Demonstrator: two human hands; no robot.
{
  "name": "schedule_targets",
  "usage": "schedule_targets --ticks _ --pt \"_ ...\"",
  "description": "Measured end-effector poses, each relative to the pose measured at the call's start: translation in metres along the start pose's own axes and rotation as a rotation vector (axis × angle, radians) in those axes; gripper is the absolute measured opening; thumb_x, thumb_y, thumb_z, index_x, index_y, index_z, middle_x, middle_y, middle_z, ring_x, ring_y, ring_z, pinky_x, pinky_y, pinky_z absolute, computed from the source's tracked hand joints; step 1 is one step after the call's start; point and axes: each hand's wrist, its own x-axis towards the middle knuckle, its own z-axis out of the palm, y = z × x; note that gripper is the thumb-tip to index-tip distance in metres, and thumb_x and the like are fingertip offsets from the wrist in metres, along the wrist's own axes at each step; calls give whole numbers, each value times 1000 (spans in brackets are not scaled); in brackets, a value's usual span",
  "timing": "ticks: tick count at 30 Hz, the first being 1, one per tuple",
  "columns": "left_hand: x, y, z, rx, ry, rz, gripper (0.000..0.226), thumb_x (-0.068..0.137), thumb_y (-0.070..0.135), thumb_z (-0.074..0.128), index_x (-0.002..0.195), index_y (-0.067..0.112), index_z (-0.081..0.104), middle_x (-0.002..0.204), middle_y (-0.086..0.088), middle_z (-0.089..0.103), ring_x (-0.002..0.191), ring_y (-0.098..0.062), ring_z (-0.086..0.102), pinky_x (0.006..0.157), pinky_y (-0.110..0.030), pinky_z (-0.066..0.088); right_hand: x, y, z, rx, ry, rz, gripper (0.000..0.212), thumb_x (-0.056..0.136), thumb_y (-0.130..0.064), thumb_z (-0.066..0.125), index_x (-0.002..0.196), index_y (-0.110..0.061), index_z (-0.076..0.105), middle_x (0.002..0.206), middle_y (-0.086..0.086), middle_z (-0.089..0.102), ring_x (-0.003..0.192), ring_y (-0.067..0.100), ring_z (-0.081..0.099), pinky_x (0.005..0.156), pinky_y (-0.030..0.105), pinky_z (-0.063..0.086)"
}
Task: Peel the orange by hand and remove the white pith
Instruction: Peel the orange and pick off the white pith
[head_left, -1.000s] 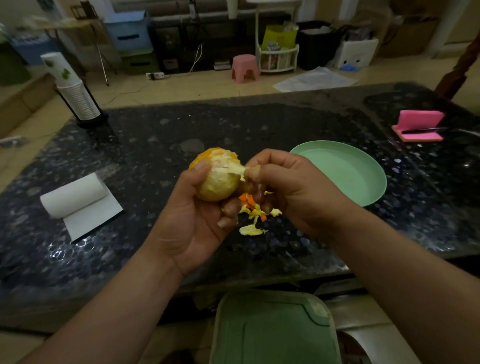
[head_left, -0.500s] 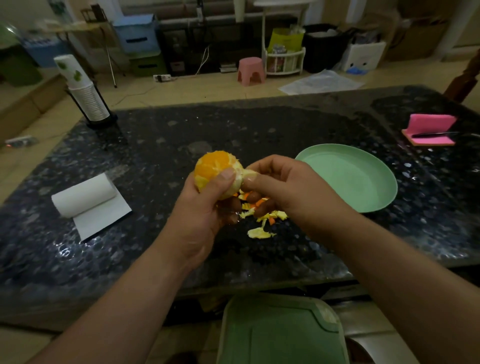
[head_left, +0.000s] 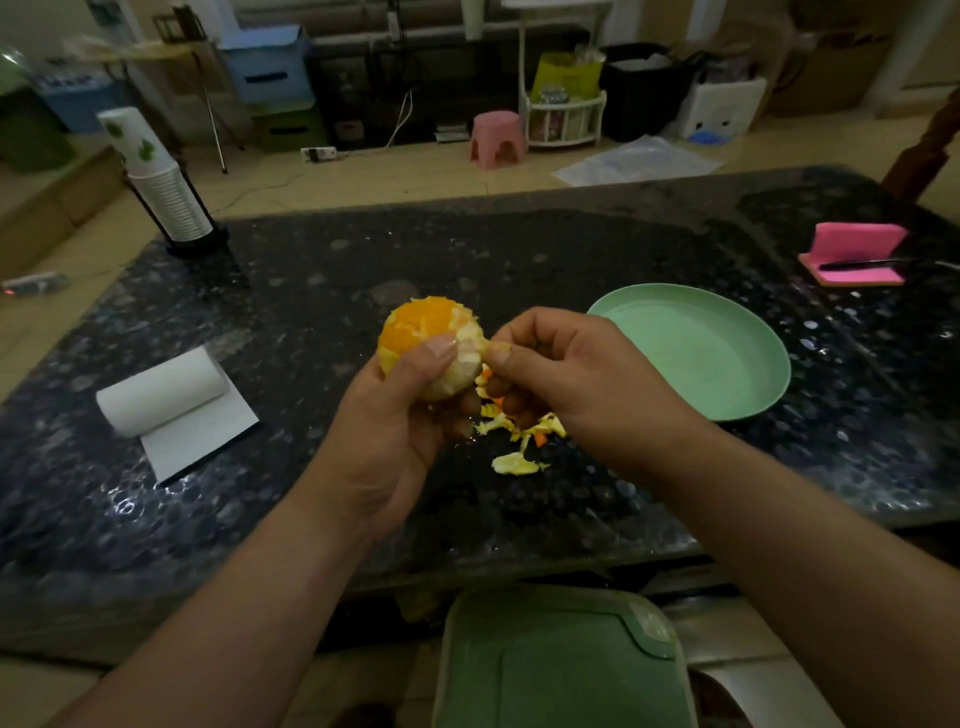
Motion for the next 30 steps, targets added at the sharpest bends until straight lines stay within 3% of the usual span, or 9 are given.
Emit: schedule_targets --ticks 5,9,13,17,21,24,26,30 --pt "-3 3 -2 -73 -69 -66 38 91 37 63 113 8 72 94 -11 65 69 -17 60 55 -26 49 4 8 -7 10 -20 -2 12 105 -14 65 99 -5 70 82 8 75 69 16 66 62 29 55" --pt "-3 12 -6 -173 -127 -114 42 90 44 61 112 10 73 97 -14 69 67 -19 58 52 -27 47 10 22 -18 4 18 70 13 104 -18 66 98 -8 71 83 6 76 68 14 66 61 27 54" --pt "-3 12 -6 -196 -172 -150 53 84 48 68 118 7 69 101 -16 69 67 -20 59 54 -27 48 20 44 -22 -346 115 104 9 103 -24 68 99 -22 75 83 -4 77 70 8 70 68 33 60" --pt "-2 8 -4 -190 -148 -190 66 78 43 82 126 1 62 104 -17 70 70 -21 61 53 -28 50 25 55 -15 -643 130 122 25 105 -23 61 128 -29 70 109 -10 72 89 9 67 70 26 49" --pt "-4 7 0 -181 -130 -209 47 89 39 60 119 3 67 103 -17 69 72 -21 59 54 -28 50 22 51 -17 -810 137 84 18 105 -33 60 112 -28 75 100 -10 65 94 15 66 71 32 44" --pt "-4 7 1 -185 -139 -204 48 88 36 57 120 1 66 104 -18 69 74 -21 60 55 -28 51 19 44 -18 -826 178 63 23 99 -20 60 116 -30 71 110 -8 64 100 15 63 81 36 51" --pt "-4 6 1 -166 -140 -196 49 87 34 57 122 0 65 104 -18 69 75 -21 61 55 -29 51 16 38 -18 -787 222 38 17 98 -23 60 108 -31 73 104 -9 68 95 13 65 81 37 55" --pt "-4 4 1 -116 -142 -162 57 78 31 69 127 1 63 107 -17 68 76 -22 63 56 -29 52 4 15 -14 -706 250 -60 20 99 -24 64 116 -32 71 104 -14 69 93 4 64 77 25 50"
